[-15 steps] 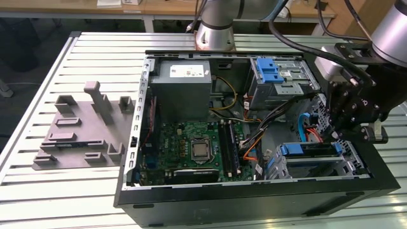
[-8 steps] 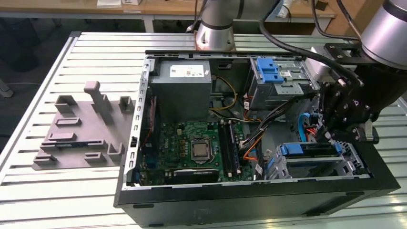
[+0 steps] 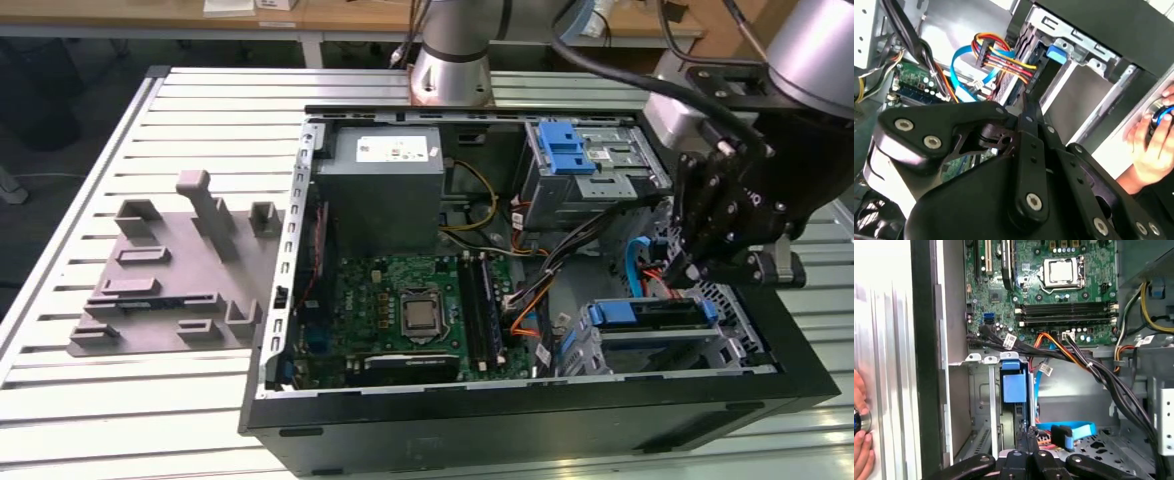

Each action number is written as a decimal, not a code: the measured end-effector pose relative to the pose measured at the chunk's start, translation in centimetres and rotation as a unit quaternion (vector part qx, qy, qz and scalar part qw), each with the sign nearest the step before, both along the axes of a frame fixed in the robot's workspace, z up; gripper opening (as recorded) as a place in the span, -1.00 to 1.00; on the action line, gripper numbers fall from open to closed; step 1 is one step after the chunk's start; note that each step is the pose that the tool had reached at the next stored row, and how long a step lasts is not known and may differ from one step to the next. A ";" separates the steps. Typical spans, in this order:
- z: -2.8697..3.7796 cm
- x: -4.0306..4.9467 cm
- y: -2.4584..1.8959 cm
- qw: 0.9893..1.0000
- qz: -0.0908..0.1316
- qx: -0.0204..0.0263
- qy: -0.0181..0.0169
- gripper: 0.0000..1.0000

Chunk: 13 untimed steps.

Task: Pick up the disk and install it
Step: 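Insert the second disk wire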

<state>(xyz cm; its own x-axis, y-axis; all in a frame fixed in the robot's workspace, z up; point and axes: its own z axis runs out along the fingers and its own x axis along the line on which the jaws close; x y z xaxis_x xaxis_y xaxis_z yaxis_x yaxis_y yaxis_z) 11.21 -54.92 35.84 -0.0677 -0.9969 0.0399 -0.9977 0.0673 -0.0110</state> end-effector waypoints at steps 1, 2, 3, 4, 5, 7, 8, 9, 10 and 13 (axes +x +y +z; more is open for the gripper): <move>0.20 -0.05 0.02 1.000 0.000 0.000 0.000 -0.79; 0.25 -0.14 0.03 1.000 0.000 0.000 0.000 -0.79; 0.24 -0.30 0.03 1.000 0.000 0.000 0.000 -0.79; 0.25 -0.48 0.03 1.000 0.000 0.000 0.000 -0.79; 0.26 -0.68 0.03 1.000 0.000 0.000 0.000 -0.79; 0.29 -1.07 0.03 1.000 0.000 0.000 0.000 -0.79; 0.35 -1.19 0.06 1.000 0.000 0.000 0.000 -0.79; 0.46 -1.24 0.09 1.000 0.000 0.000 0.000 -0.79; 0.65 -1.27 0.13 1.000 0.000 0.000 0.000 -0.79; 1.40 -1.39 0.24 1.000 0.000 0.000 0.000 -0.79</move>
<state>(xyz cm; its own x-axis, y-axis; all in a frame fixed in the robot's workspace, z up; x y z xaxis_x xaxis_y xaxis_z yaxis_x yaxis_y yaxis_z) 9.82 -54.69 37.23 -0.0677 -0.9969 0.0392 -0.9977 0.0673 -0.0109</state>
